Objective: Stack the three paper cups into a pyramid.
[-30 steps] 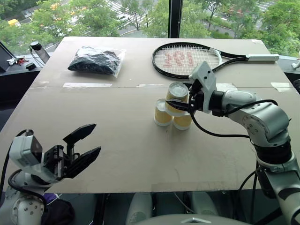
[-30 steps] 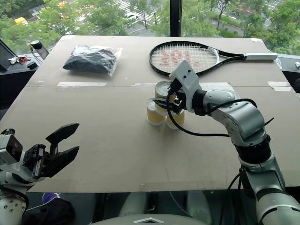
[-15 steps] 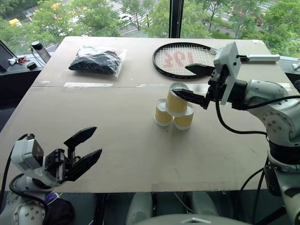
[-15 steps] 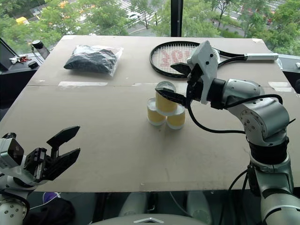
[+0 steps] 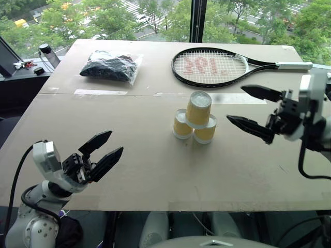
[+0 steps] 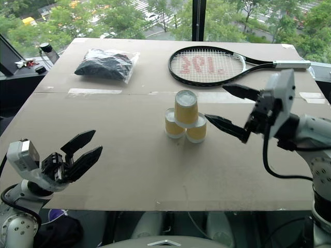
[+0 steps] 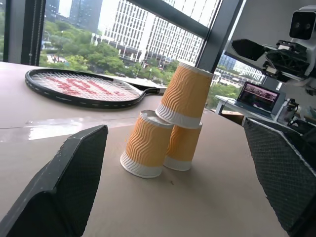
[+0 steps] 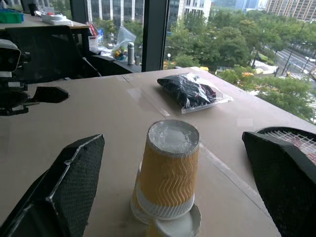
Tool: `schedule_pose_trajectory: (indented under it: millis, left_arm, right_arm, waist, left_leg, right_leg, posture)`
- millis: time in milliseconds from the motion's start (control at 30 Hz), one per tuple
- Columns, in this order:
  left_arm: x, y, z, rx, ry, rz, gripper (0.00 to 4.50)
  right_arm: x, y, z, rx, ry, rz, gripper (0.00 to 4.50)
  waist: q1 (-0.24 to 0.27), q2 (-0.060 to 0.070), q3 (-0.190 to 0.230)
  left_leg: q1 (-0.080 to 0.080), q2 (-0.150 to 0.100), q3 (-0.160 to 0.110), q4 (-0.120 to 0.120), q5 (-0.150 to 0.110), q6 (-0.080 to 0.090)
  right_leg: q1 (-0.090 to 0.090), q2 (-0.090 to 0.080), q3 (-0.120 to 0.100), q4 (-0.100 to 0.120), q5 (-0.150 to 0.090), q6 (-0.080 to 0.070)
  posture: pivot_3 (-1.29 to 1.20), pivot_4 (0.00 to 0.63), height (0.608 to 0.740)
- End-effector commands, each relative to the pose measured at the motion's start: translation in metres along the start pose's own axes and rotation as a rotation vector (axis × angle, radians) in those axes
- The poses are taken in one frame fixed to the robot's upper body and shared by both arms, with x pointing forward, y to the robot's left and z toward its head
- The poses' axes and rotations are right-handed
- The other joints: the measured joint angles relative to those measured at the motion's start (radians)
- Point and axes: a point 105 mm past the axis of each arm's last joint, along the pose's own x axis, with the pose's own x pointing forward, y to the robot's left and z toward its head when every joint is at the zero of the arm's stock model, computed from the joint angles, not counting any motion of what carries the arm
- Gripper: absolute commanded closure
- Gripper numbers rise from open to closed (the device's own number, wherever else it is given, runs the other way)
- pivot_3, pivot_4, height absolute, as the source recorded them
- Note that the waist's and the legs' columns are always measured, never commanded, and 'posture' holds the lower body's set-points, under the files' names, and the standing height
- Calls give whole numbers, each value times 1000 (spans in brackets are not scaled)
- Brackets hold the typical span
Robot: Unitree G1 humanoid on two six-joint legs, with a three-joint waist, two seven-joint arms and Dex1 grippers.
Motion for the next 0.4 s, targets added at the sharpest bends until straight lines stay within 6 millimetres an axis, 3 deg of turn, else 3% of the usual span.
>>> schedule_pose_trajectory:
  millis: [33, 200, 400]
  left_arm:
    - [3, 5, 4, 47, 70, 84, 0]
    - [0, 16, -3, 76, 192, 159, 0]
    - [4, 19, -12, 79, 298, 154, 0]
  right_arm:
    - [-32, 2, -5, -31, 36, -53, 71]
    - [-75, -4, -48, 12, 215, -161, 71]
    - [-89, -4, -74, -10, 297, -200, 71]
  waist:
    - [-2, 0, 0]
    - [-7, 0, -1]
    - [-12, 0, -1]
  left_leg:
    - [0, 0, 0, 0, 0, 0]
    - [2, 0, 0, 0, 0, 0]
    - [4, 0, 2, 1, 0, 0]
  right_leg:
    - [0, 0, 0, 1, 0, 0]
    - [1, 2, 0, 2, 0, 0]
    - [1, 3, 1, 4, 0, 0]
  posture:
    - [0, 150, 740]
    - [0, 150, 740]
    - [0, 150, 740]
